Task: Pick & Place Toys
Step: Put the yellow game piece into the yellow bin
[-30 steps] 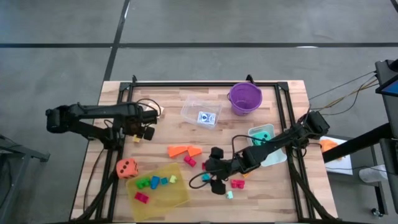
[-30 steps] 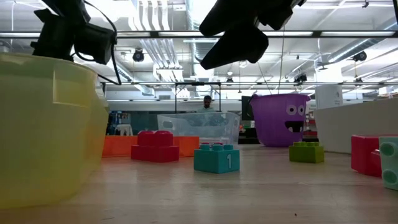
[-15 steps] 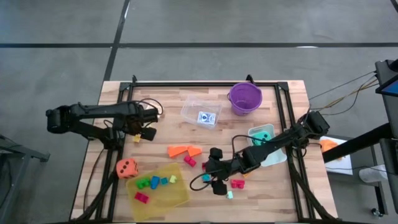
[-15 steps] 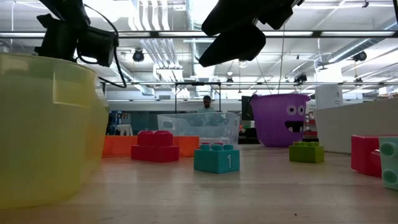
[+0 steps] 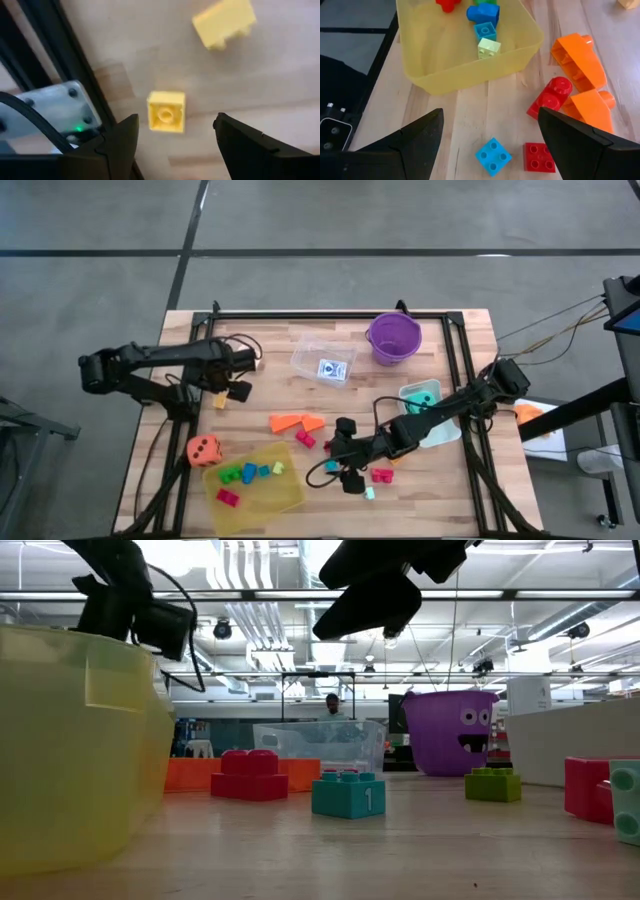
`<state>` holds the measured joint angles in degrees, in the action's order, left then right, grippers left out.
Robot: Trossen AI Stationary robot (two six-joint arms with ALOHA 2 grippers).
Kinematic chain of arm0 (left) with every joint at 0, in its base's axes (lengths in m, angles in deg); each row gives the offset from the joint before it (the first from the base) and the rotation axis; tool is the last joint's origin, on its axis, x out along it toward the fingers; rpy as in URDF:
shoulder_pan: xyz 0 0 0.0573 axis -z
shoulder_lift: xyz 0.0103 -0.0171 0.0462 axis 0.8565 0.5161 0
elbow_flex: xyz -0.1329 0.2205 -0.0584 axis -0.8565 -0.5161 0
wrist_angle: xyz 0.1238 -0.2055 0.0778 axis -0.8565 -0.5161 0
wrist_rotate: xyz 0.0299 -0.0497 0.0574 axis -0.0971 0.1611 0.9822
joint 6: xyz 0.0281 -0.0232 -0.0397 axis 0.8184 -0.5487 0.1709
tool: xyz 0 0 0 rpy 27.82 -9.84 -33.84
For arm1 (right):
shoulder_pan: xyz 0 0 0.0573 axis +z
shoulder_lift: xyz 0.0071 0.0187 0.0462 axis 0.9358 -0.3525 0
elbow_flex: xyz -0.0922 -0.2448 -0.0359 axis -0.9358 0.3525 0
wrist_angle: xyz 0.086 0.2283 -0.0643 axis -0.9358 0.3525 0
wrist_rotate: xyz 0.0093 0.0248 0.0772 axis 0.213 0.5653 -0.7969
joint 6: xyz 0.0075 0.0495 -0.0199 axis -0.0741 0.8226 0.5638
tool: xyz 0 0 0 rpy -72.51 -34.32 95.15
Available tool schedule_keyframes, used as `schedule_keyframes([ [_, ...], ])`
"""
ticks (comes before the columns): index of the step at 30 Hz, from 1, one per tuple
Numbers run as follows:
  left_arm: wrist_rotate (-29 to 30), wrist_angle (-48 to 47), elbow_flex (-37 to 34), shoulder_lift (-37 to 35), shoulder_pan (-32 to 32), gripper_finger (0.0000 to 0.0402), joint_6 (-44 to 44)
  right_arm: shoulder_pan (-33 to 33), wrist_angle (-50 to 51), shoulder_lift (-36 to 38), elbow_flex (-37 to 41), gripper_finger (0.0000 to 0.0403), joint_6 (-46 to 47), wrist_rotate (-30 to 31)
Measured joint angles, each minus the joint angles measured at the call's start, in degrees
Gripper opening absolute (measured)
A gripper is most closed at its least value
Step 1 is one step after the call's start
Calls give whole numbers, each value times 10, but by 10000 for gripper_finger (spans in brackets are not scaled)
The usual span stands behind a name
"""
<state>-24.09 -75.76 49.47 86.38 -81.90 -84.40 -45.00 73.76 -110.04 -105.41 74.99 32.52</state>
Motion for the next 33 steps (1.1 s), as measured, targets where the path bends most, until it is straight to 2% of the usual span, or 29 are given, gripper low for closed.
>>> schedule_keyframes([
  [7, 16, 116, 12, 27, -38, 256, 126, 0, 0, 0, 0, 320, -15, -2],
  [12, 21, 125, 18, 27, -38, 256, 212, 0, 1, 0, 0, 320, -30, -2],
  [17, 35, 126, 18, 27, -42, 256, 245, 0, 1, 0, 0, 320, -41, -2],
  [21, 35, 128, 18, 30, -50, 256, 234, 0, 1, 0, 0, 320, -42, -2],
  [25, 36, 129, 18, 60, -62, 256, 209, 0, -2, 0, 0, 320, -42, -2],
  [33, 35, 139, 27, 126, -63, 256, 272, 0, -4, 0, 0, 320, -43, -13],
])
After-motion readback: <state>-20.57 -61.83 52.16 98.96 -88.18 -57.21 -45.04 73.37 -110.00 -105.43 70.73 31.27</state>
